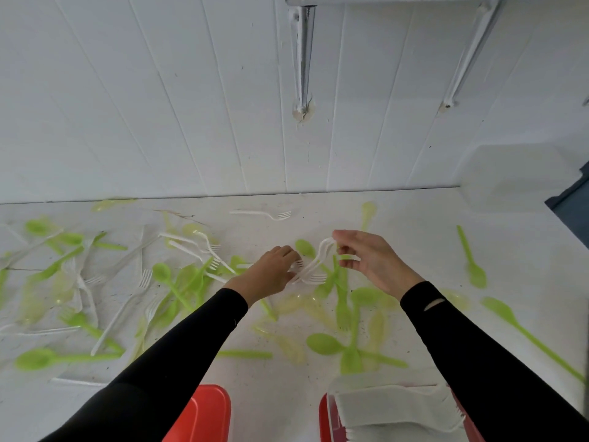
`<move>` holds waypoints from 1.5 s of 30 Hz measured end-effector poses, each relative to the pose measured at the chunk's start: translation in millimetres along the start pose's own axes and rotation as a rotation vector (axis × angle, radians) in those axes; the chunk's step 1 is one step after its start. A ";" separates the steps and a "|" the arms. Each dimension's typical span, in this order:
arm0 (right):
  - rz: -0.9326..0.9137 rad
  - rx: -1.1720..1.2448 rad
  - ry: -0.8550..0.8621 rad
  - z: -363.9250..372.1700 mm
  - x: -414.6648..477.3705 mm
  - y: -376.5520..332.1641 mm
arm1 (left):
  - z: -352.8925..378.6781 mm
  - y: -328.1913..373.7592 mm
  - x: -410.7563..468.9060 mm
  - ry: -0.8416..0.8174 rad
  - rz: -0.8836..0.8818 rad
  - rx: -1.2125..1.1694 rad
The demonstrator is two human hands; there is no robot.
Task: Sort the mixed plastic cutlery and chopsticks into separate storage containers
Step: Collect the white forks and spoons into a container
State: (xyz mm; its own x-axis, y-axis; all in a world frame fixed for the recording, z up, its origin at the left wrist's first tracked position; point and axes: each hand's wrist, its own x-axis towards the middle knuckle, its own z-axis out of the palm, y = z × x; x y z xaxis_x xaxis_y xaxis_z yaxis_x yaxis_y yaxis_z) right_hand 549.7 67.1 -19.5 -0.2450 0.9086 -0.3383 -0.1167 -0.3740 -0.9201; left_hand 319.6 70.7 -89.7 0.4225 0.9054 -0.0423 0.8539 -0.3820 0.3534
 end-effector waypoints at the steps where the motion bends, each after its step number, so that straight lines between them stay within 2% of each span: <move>1: 0.000 -0.007 -0.052 0.4 -0.4 1.2 | -1.0 0.5 2.8 -0.017 -0.025 -0.025; 4: -0.036 -0.040 -0.090 0.8 0.7 6.0 | -9.4 2.1 7.9 -0.060 -0.135 -0.157; 7: -0.117 -0.121 0.025 -1.0 3.2 6.9 | -15.5 4.8 11.7 -0.093 -0.216 -0.286; 11: -0.164 -0.040 0.043 -2.7 5.6 3.6 | -17.7 7.0 16.7 -0.099 -0.204 -0.199; 15: -0.107 0.101 -0.004 -1.4 5.6 3.6 | -15.9 3.8 14.6 -0.077 -0.178 -0.160; 18: -0.093 0.122 -0.004 -1.8 5.6 2.8 | -16.0 4.3 14.8 -0.056 -0.171 -0.164; 22: -0.121 0.099 0.014 -2.5 4.9 5.4 | -24.2 8.1 18.1 0.074 -0.184 -0.268; 28: -0.037 0.136 -0.011 1.2 7.3 9.0 | -41.3 29.0 27.8 0.228 -0.178 -0.422; 33: 0.012 0.291 -0.009 9.7 9.8 9.4 | -27.7 60.0 23.5 0.327 -0.140 -0.417; 42: -0.030 0.235 0.015 14.1 8.8 15.6 | -19.4 75.7 13.4 0.505 -0.198 -0.400; 45: -0.011 0.204 0.014 12.8 8.0 18.1 | -17.9 79.3 12.2 0.470 -0.146 -0.394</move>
State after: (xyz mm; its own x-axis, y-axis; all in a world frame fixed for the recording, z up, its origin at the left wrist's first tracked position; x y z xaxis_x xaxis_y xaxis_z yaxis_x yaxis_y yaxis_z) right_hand 533.3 65.3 -36.3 -0.2298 0.9146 -0.3326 -0.3120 -0.3929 -0.8650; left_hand 387.0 54.7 -45.4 0.0548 0.9621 0.2671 0.6786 -0.2321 0.6969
